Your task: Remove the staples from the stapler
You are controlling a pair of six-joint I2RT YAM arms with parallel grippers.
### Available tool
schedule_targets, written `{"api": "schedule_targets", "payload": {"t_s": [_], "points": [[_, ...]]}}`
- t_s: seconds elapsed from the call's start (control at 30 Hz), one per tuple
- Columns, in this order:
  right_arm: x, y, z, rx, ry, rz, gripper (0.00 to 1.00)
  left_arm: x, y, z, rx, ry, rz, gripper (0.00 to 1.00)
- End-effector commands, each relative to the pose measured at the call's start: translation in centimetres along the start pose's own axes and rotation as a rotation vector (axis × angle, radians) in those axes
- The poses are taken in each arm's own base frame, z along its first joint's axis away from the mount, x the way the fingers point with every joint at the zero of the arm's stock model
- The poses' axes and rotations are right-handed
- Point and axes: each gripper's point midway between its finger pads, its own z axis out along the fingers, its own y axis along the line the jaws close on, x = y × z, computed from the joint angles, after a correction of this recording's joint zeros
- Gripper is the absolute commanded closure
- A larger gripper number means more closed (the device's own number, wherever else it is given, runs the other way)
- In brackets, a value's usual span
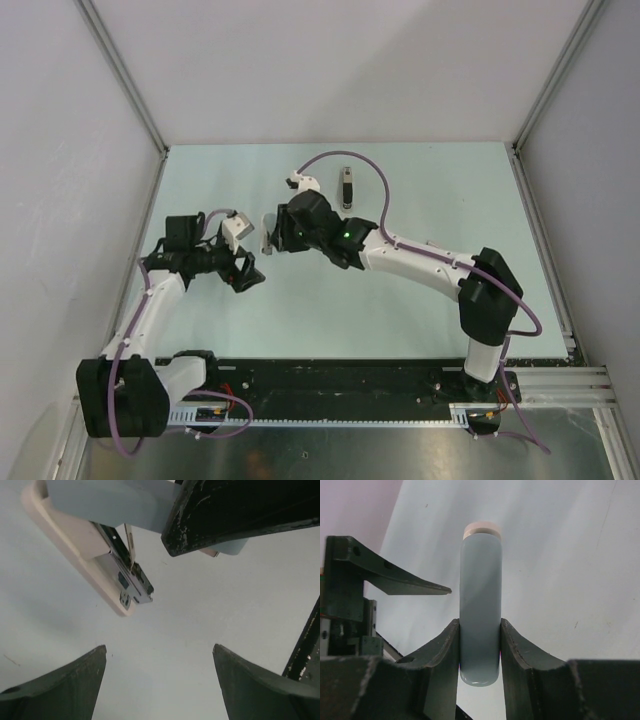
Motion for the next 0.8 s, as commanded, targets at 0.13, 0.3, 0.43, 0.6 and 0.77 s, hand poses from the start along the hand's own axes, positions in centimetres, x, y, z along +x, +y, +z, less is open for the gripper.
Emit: {"api": "schedule_targets", "payload": {"t_s": [0.13,0.3,0.43,0.6,0.77], "points": [[0.2,3.2,-0.1,-0.105,-0.014,0.066,1.0,2.5,1.6,0.7,0.027,0.027,0.104,0.15],[1.0,3.6,0.0,-0.123,0.005,0.075,1.0,1.8,3.0,0.3,0.035,-0.019,0.093,0.36],[1.4,4.2,0.0,-0.146,0.013,0.087,1.0,1.0,3.1,0.0,0.051,-0.068,0.084,0.43],[1.6,4.8,0.0,-0.165,0.017,0.096,1.0,1.2,2.1,0.0,0.082,-0.1,0.083,0.43],[1.9,5.0,0.0,-0.172,0.025,0.1,1.0,2.1,1.4,0.0,0.088,-0.098,0.1,0.43]]}}
